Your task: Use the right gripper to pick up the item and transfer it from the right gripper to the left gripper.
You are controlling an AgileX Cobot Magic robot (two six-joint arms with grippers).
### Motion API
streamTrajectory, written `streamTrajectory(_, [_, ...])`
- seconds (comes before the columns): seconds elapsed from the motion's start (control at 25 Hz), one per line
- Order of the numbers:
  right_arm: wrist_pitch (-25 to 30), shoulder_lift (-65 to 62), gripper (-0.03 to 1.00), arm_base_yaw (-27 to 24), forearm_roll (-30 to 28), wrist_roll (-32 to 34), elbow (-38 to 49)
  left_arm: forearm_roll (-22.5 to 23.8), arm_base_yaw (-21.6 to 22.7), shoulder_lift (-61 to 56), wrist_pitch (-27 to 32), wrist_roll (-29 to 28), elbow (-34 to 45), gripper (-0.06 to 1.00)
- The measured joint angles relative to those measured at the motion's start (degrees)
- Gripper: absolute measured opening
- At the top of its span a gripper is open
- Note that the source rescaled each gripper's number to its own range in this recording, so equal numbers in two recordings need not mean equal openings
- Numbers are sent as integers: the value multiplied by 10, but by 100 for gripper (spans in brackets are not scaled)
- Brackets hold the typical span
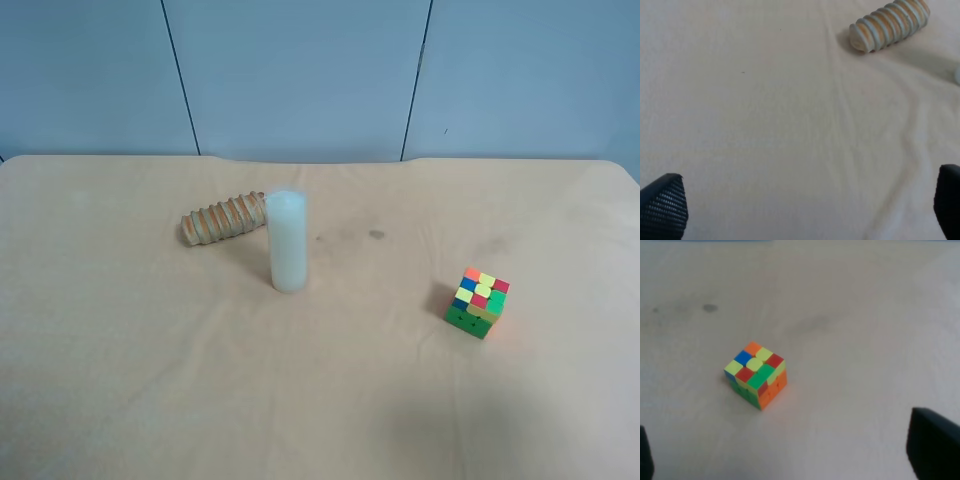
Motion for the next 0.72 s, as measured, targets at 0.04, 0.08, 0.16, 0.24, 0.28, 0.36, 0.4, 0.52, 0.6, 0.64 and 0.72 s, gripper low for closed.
streamTrajectory(0.04, [0, 0, 100, 0, 0, 0, 0, 0, 0, 0, 0, 0, 0, 100])
streamTrajectory(0.08, [0, 0, 100, 0, 0, 0, 0, 0, 0, 0, 0, 0, 0, 100])
streamTrajectory(0.16, [0, 0, 100, 0, 0, 0, 0, 0, 0, 0, 0, 0, 0, 100])
streamTrajectory(0.24, [0, 0, 100, 0, 0, 0, 0, 0, 0, 0, 0, 0, 0, 100])
streamTrajectory(0.28, [0, 0, 100, 0, 0, 0, 0, 0, 0, 0, 0, 0, 0, 100])
streamTrajectory(0.36, [0, 0, 100, 0, 0, 0, 0, 0, 0, 0, 0, 0, 0, 100])
streamTrajectory(0.4, [0, 0, 100, 0, 0, 0, 0, 0, 0, 0, 0, 0, 0, 100])
streamTrajectory(0.52, [0, 0, 100, 0, 0, 0, 0, 0, 0, 0, 0, 0, 0, 100])
streamTrajectory(0.6, [0, 0, 100, 0, 0, 0, 0, 0, 0, 0, 0, 0, 0, 100])
streamTrajectory(0.64, [0, 0, 100, 0, 0, 0, 0, 0, 0, 0, 0, 0, 0, 100])
streamTrajectory(0.72, [0, 1, 100, 0, 0, 0, 0, 0, 0, 0, 0, 0, 0, 100])
